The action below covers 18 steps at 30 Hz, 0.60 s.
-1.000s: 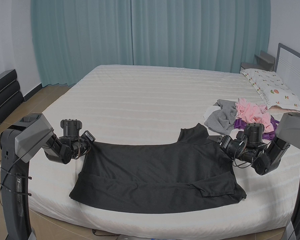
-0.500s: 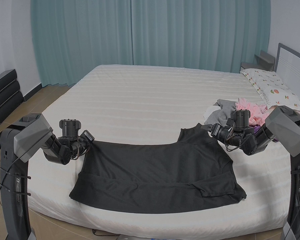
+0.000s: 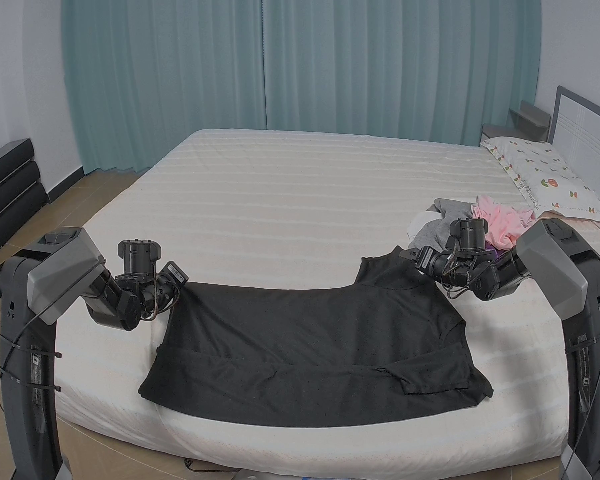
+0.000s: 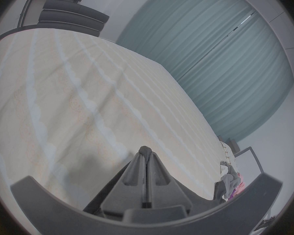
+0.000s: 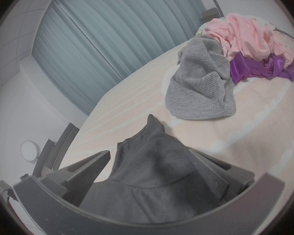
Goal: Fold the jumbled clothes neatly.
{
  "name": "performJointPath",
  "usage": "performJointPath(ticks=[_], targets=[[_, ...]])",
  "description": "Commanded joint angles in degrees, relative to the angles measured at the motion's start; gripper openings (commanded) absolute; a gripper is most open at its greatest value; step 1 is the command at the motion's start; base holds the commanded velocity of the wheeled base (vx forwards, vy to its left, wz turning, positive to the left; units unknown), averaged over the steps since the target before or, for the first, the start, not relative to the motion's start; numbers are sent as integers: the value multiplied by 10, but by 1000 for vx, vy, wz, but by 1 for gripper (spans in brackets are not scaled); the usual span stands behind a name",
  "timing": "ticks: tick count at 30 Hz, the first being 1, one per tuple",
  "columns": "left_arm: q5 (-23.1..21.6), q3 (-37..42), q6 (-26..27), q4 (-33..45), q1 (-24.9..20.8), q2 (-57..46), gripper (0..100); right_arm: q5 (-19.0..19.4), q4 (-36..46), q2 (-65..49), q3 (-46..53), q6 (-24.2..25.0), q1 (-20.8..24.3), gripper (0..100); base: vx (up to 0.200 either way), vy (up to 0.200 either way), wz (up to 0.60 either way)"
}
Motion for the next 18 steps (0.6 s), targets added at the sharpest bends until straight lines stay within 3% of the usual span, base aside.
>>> performJointPath(ticks=[1,18], targets=[[0,1,0,0,0,1,0,0,0,18,-16,0,-4,100,0,0,0],[0,1,1,-1,0,2,0,-8,0,37,-29,-16,-12,100,0,0,0]])
